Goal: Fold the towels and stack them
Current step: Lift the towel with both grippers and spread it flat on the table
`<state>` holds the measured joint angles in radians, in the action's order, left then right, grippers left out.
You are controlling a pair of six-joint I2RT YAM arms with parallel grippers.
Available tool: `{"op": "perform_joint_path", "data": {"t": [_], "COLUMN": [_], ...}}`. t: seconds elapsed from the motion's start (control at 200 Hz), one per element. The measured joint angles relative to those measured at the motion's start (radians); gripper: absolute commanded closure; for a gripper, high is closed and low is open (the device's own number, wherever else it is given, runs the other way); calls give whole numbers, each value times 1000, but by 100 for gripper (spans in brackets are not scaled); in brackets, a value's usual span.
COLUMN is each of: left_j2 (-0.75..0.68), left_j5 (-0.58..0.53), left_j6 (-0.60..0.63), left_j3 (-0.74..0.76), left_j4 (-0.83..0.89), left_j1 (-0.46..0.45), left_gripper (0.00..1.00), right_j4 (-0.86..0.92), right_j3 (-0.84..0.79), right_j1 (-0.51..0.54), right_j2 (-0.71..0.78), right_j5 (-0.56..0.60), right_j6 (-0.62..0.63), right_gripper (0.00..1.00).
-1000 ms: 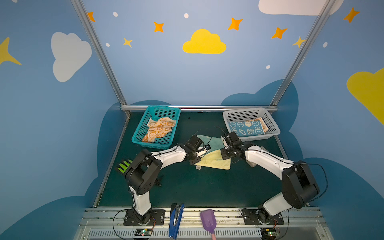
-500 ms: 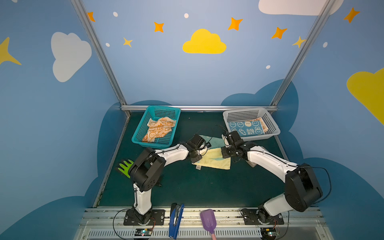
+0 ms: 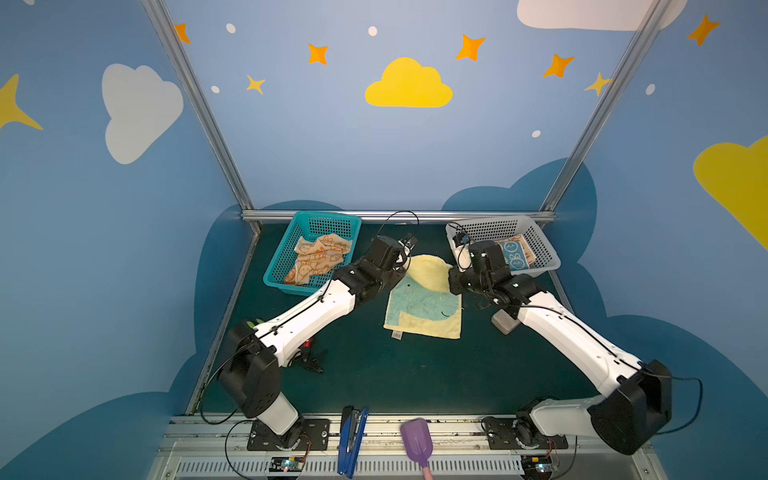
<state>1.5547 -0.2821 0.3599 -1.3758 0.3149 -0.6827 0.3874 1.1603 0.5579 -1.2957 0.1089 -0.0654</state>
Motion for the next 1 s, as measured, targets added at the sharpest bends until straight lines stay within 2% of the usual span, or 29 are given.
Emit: {"op": "perform_joint_path", "data": {"t": [0.15, 0.295, 0.511, 0.701, 1.001], "left_j2": [-110, -213, -341, -410, -519], "left_j5": [-37, -33, -23, -40, -37], "left_j6": [-20, -25, -25, -42, -84], "left_j3": [-17, -19, -64, -151, -180], "left_j4": [9, 42, 141, 243, 347], "left_j1": [-5, -36, -127, -214, -330], "left_gripper": [96, 96, 96, 96, 96], "right_j4": [-97, -102, -58, 0, 40], "right_j3": [-25, 9, 72, 147, 154], "right_j1": [2, 16, 56, 134, 199], "right_j2": [143, 227, 298, 336, 410], "right_j5": [-32, -74, -122, -155, -194], "right_j6": [55, 93, 138, 165, 176], "right_gripper": [100, 100, 100, 100, 100]}}
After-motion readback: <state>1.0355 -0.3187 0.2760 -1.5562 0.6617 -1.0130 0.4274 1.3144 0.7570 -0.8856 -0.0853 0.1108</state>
